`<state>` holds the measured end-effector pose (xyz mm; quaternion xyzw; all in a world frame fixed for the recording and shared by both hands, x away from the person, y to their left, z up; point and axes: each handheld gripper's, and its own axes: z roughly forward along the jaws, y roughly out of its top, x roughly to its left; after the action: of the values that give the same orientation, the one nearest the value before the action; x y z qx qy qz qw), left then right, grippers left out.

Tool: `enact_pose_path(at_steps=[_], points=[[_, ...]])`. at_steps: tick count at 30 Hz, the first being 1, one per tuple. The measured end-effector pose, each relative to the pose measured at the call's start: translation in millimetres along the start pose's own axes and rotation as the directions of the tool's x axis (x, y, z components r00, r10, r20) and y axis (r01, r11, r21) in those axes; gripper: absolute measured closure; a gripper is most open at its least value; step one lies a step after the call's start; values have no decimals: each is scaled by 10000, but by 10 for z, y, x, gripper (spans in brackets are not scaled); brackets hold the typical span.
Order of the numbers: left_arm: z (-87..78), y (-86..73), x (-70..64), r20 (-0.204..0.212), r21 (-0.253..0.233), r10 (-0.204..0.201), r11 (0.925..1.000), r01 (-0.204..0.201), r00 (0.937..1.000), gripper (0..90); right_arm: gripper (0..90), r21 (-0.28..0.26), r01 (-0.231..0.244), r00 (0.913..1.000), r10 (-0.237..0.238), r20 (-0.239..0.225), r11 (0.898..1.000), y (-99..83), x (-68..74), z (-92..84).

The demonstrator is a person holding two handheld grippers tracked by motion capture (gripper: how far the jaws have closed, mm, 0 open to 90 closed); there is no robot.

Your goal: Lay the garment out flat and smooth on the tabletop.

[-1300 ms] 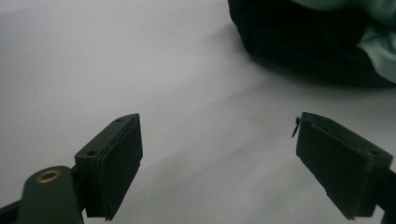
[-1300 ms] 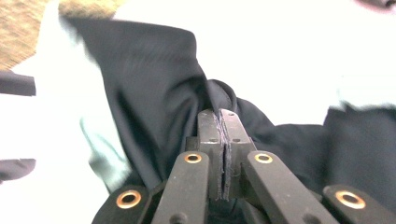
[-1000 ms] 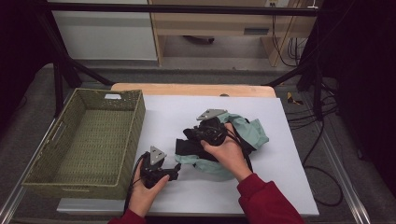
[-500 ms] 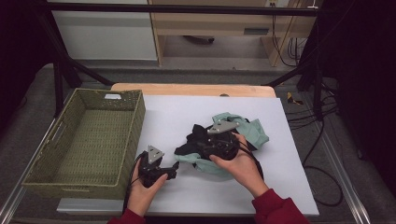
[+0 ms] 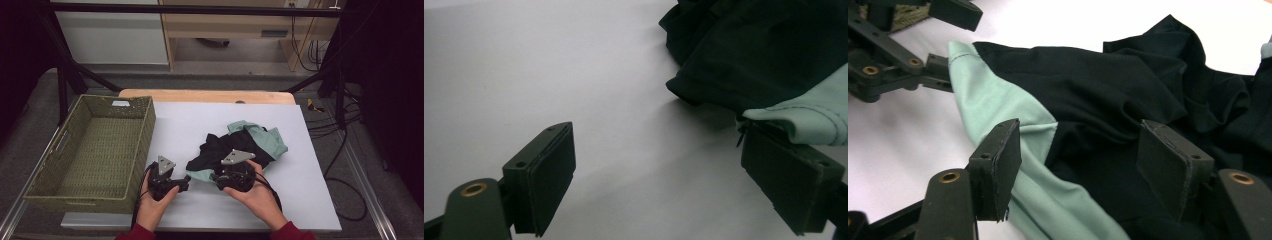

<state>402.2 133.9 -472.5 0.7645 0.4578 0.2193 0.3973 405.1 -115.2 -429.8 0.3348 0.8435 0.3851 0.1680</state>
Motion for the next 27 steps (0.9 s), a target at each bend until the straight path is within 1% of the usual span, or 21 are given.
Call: enact_pose_path(at_steps=[6, 7, 9, 12, 14, 17, 20, 23, 26, 27], points=[[0, 2, 11, -39, -11, -11, 10000, 11, 10000, 142, 320, -165, -87, 9999, 85, -109, 9998, -89, 69, -43], [0, 2, 10, -41, -13, -5, 10000, 5, 10000, 142, 317, -153, -143, 9998, 141, -123, 9998, -101, 82, -44], [0, 0, 12, -47, 12, 20, 10000, -20, 10000, 142, 311, -125, -105, 9998, 103, -155, 9999, -119, 100, -43], [-2, -2, 15, -40, 11, 9, 10000, -9, 10000, 142, 305, -228, -225, 9995, 220, -210, 9995, -142, 116, -43], [-1, -3, 18, -41, -3, -23, 10000, 23, 10000, 143, 292, -135, -246, 9994, 243, -266, 9996, -160, 132, -34], [-4, 0, 19, -31, -21, -28, 10000, 28, 10000, 143, 282, -26, -106, 9995, 105, -290, 9999, -199, 176, -5], [2, 0, 11, -34, 18, 30, 10000, -30, 10000, 142, 269, 157, -81, 9999, 83, -134, 9998, -234, 179, 61], [-2, 0, 9, -43, -17, 5, 10000, -6, 10000, 143, 268, 296, -82, 9999, 80, 66, 9995, -245, 172, 143], [-6, -2, 19, -31, -11, -11, 10000, 11, 10000, 143, 287, 527, -77, 9995, 62, 299, 9986, -251, 168, 218], [-6, -3, 20, -24, -11, -23, 10000, 23, 10000, 142, 309, 624, -49, 9992, 24, 401, 9980, -253, 166, 238]])
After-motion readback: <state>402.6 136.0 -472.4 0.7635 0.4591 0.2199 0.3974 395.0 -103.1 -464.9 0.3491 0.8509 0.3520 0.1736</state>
